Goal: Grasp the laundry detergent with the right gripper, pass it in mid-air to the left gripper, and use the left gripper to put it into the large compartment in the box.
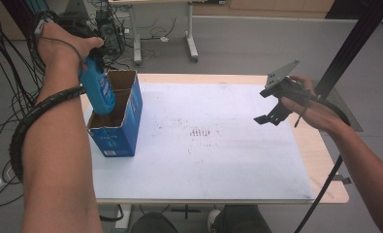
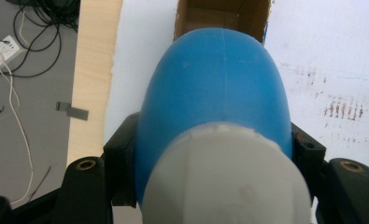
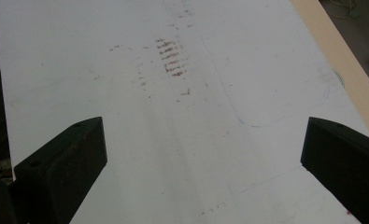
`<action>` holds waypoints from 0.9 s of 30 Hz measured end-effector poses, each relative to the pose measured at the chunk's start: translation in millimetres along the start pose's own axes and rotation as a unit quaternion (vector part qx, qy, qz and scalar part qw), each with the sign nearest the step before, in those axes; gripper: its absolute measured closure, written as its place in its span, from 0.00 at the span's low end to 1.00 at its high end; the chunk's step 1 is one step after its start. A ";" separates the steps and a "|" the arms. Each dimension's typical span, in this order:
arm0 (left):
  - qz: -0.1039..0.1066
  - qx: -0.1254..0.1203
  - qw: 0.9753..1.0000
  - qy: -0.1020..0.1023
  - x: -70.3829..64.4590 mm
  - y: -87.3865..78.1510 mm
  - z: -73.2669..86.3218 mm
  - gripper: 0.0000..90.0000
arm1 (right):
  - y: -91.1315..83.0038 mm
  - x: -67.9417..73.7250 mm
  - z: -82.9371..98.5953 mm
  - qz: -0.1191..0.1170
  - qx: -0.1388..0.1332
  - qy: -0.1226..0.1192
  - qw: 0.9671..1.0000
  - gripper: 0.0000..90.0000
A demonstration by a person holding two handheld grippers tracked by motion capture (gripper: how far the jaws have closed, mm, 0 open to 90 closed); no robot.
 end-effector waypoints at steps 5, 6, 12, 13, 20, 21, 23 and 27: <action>0.001 0.001 1.000 0.005 -4.2 13.6 2.1 0.41 | 0.9 -0.1 -0.4 0.000 0.002 -0.001 1.000 0.00; 0.001 0.002 1.000 0.006 -5.4 16.7 2.5 0.41 | 1.4 0.0 -0.6 0.001 0.004 -0.003 1.000 0.00; 0.004 0.003 1.000 0.011 -10.4 34.5 4.8 0.41 | 4.7 0.1 -0.7 0.000 0.005 -0.002 1.000 0.00; 0.005 0.004 1.000 0.011 -11.1 37.4 5.1 0.41 | 5.1 0.0 -0.5 0.000 0.006 -0.002 1.000 0.00; 0.000 -0.003 1.000 0.025 -20.0 56.8 7.0 0.41 | 9.2 -0.3 0.7 0.002 0.012 -0.001 1.000 0.00; 0.000 -0.005 1.000 0.026 -21.3 59.8 7.4 0.41 | 9.7 -0.3 0.8 0.002 0.013 -0.001 1.000 0.00; 0.000 -0.006 1.000 0.029 -23.9 65.7 8.3 0.41 | 10.9 -0.4 1.3 0.003 0.017 -0.003 1.000 0.00; 0.001 -0.006 0.999 0.032 -28.5 77.5 10.3 0.41 | 13.2 -0.3 3.3 0.005 0.023 -0.002 1.000 0.00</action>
Point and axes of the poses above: each handheld gripper's, and its own axes: y roughly forward along the jaws, z roughly out of its underside, x roughly to its left, the point moved 1 cm from there along y, roughly forward along the jaws, and after that the axes turned 13 degrees about -z, right-handed, at the moved point
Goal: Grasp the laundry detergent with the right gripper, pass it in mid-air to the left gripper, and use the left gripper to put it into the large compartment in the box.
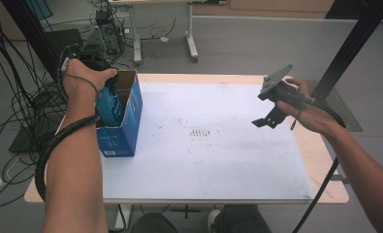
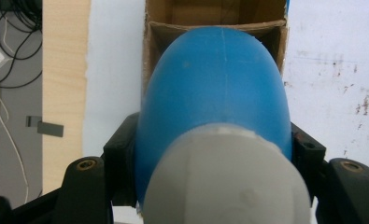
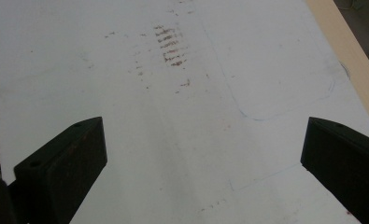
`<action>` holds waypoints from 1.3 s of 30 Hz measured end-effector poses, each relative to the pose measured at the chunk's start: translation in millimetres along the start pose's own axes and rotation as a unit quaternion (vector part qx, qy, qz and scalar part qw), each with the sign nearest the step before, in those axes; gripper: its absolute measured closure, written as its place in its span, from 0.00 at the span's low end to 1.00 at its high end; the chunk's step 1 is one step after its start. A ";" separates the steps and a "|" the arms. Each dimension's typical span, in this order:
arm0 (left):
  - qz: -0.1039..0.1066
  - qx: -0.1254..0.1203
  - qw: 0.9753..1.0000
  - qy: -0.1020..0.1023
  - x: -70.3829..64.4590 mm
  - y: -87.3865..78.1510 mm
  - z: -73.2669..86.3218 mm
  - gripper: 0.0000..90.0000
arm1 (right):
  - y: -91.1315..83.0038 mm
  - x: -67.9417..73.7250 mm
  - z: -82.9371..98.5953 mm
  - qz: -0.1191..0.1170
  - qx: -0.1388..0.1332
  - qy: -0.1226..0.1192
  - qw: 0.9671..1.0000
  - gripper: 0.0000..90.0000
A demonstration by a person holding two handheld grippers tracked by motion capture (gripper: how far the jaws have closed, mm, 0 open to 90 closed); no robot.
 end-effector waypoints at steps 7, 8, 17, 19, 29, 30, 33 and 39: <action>0.001 0.006 1.000 0.009 -9.2 22.2 4.0 0.41 | 2.7 -0.6 1.8 -0.001 0.003 0.001 1.000 0.00; 0.002 0.008 1.000 0.010 -10.3 25.3 4.7 0.41 | 3.2 -0.7 1.8 -0.002 0.004 0.002 1.000 0.00; 0.005 0.007 1.000 0.012 -14.6 44.7 8.4 0.41 | 7.7 -1.5 2.7 -0.006 0.011 0.004 1.000 0.00; 0.005 0.006 1.000 0.012 -14.7 48.1 9.3 0.41 | 6.9 -1.9 2.7 -0.005 0.010 0.005 1.000 0.00; 0.001 0.012 1.000 0.021 -19.6 63.1 13.2 0.41 | 7.1 -3.2 2.6 -0.001 0.015 0.007 1.000 0.00; 0.002 0.013 1.000 0.022 -19.4 64.1 13.6 0.41 | 6.8 -3.5 2.6 0.000 0.016 0.007 1.000 0.00; 0.001 0.013 1.000 0.023 -19.4 67.5 15.4 0.41 | 5.8 -4.3 2.6 0.002 0.015 0.009 1.000 0.00; 0.005 0.013 1.000 0.020 -17.3 71.2 19.2 0.41 | 5.0 -4.7 0.9 0.004 0.014 0.009 1.000 0.00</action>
Point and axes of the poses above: each handheld gripper's, and its own axes: y roughly forward along the jaws, z roughly out of its underside, x roughly to its left, the point moved 1 cm from there along y, roughly forward along the jaws, and after that the axes turned 13 degrees about -z, right-handed, at the moved point
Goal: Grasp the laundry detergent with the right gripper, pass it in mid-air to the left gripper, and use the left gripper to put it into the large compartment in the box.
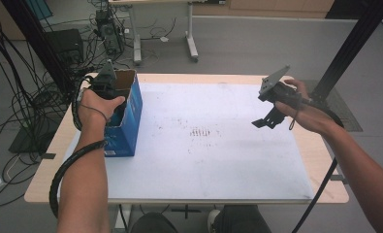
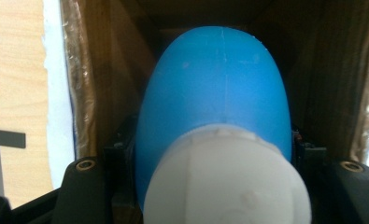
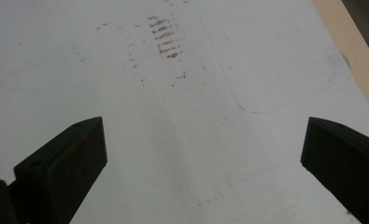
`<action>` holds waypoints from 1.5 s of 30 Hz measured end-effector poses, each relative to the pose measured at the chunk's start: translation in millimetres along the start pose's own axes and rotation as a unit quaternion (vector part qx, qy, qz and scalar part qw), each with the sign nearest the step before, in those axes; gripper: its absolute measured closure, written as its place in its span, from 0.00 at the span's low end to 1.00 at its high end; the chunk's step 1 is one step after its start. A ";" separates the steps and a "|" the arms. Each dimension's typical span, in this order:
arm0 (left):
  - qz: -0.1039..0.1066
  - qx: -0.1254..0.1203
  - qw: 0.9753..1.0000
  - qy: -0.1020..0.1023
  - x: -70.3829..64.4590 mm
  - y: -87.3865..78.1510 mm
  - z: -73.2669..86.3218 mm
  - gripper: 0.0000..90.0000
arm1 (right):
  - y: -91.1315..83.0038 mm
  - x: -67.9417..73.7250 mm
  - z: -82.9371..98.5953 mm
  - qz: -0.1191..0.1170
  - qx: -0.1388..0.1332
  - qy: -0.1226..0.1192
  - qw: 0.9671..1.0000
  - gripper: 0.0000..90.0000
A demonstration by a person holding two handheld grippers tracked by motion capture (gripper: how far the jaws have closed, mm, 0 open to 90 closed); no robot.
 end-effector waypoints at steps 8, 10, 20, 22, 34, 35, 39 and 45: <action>-0.001 0.000 1.000 0.000 -0.3 -0.2 1.4 0.41 | 0.3 1.4 -2.4 0.000 0.004 -0.003 1.000 0.00; -0.002 0.000 1.000 0.000 -0.9 -0.2 1.5 0.41 | -1.1 1.6 -3.2 0.002 0.006 -0.004 1.000 0.00; -0.003 -0.002 1.000 -0.003 -1.5 0.0 1.9 0.41 | -5.6 2.1 -5.9 0.006 0.009 -0.006 1.000 0.00; -0.004 -0.002 1.000 -0.003 -1.8 -0.1 1.8 0.41 | -6.0 2.2 -6.2 0.006 0.009 -0.006 1.000 0.00; -0.003 -0.002 1.000 -0.005 -1.6 0.2 1.7 0.41 | -8.1 2.1 -6.9 0.006 0.009 -0.008 1.000 0.00; -0.004 -0.002 1.000 -0.004 -1.7 0.1 1.7 0.41 | -8.4 2.1 -7.2 0.006 0.008 -0.008 1.000 0.00; -0.003 -0.002 1.000 -0.004 -1.5 0.1 2.3 0.41 | -9.0 2.0 -8.2 0.006 0.008 -0.009 1.000 0.00; -0.004 -0.002 1.000 -0.006 -1.6 0.1 2.4 0.40 | -10.6 2.5 -8.4 0.007 0.008 -0.010 1.000 0.00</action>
Point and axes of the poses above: each handheld gripper's, and its own axes: y roughly forward along the jaws, z roughly out of its underside, x roughly to its left, the point moved 1 cm from there along y, roughly forward along the jaws, and after that the axes turned 13 degrees about -z, right-handed, at the moved point
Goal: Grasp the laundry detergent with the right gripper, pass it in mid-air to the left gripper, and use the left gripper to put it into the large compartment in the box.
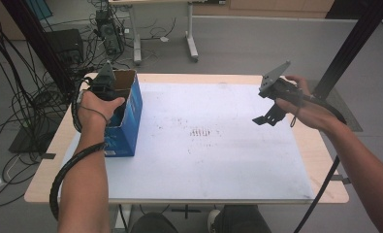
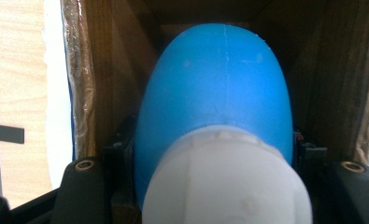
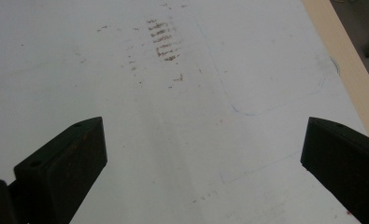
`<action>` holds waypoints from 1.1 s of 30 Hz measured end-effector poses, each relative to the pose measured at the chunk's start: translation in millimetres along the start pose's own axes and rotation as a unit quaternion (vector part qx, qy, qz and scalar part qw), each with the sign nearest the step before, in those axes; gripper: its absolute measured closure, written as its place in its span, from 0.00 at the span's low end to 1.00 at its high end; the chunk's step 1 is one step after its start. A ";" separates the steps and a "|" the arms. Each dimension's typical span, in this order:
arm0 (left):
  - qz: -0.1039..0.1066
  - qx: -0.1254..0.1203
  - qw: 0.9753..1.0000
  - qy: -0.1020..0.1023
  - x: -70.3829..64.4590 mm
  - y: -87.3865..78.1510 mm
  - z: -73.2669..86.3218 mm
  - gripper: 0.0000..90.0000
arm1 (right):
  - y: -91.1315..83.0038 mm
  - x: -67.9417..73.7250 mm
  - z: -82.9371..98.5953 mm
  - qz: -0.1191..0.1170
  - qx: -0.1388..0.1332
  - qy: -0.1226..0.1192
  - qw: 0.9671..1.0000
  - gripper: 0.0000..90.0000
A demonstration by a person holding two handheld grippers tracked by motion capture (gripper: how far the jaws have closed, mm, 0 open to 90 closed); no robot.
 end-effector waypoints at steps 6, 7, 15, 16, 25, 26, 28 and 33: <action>-0.001 0.000 1.000 0.001 -0.8 -0.2 0.0 0.40 | -1.3 0.1 1.3 0.001 0.001 0.001 1.000 0.00; -0.001 0.000 1.000 0.000 -0.6 -0.1 0.0 0.40 | -1.6 0.1 1.5 0.001 0.001 0.001 1.000 0.00; 0.000 -0.002 1.000 -0.001 0.1 0.3 -0.1 0.40 | -2.7 -0.2 0.5 0.002 0.002 0.001 1.000 0.00; 0.001 -0.002 1.000 -0.001 0.4 0.3 0.0 0.40 | -2.6 -0.2 0.2 0.002 0.003 0.000 1.000 0.00; 0.000 -0.003 1.000 -0.002 0.2 0.5 0.0 0.40 | -1.9 0.0 -0.9 0.001 0.004 -0.001 1.000 0.00; 0.000 -0.003 1.000 -0.002 0.0 0.4 0.1 0.40 | -2.0 0.1 -1.0 0.001 0.004 0.000 1.000 0.00; 0.001 -0.003 1.000 -0.002 0.3 0.4 0.2 0.40 | -2.7 -0.1 -0.8 0.002 0.004 -0.001 1.000 0.00; 0.002 -0.002 1.000 -0.003 1.3 0.6 0.1 0.40 | -3.0 -0.3 0.8 0.003 0.003 0.001 1.000 0.00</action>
Point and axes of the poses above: each handheld gripper's, and its own axes: y roughly forward along the jaws, z roughly out of its underside, x roughly to its left, the point moved 1 cm from there along y, roughly forward along the jaws, and after that the axes turned 13 degrees about -z, right-handed, at the moved point
